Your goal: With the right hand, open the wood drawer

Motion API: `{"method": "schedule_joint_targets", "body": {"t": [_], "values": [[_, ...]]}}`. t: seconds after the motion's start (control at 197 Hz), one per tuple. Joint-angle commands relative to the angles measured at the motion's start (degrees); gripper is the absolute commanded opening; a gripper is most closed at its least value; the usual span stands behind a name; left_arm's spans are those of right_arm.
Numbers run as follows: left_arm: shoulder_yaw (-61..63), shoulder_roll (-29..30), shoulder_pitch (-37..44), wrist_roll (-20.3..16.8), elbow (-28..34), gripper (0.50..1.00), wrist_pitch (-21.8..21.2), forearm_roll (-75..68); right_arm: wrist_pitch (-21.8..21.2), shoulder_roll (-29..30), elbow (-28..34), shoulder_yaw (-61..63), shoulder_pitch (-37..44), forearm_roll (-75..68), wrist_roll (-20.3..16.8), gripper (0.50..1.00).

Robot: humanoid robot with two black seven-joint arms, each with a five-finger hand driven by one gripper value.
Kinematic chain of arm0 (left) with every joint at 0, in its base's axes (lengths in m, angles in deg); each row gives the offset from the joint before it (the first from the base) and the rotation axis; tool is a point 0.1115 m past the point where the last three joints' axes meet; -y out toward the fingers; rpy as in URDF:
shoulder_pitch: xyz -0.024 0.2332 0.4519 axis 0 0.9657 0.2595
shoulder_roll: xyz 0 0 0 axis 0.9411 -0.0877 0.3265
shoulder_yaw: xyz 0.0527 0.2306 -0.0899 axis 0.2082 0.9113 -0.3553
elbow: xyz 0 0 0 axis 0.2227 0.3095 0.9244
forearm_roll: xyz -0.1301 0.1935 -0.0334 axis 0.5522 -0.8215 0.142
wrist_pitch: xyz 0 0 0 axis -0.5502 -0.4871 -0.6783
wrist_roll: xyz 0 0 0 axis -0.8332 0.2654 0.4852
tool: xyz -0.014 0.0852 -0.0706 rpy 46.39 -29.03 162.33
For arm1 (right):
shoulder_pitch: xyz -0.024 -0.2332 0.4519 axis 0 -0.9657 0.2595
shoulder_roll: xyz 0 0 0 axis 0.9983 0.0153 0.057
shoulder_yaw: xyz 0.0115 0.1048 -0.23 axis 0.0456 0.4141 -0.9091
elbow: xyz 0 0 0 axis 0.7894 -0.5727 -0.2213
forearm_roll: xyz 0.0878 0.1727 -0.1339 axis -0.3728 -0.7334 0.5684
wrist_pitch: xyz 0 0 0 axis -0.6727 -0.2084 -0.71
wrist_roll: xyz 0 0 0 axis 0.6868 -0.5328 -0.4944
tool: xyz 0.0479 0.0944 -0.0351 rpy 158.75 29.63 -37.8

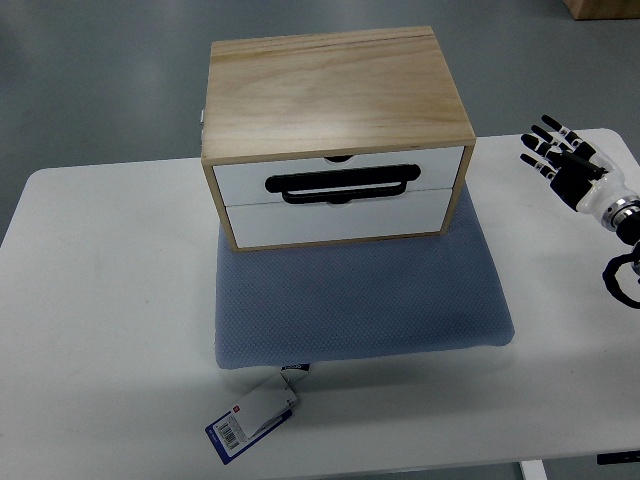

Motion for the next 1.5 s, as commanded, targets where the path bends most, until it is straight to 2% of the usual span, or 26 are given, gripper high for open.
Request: {"method": "schedule_joint_targets", "body": {"t": [0.0,1.496], "values": [[0.1,0.0,0.0,0.0,-0.1,1.0,0.0,0.0,-0.1,0.0,0.0,0.1,0.0,0.0,0.1,0.934],[0.3,0.0,0.2,0.0,0.5,1.0,0.0,0.0,0.3,-0.9,-1.1,1.5,1.0,-0.3,0.2,0.934]]}}
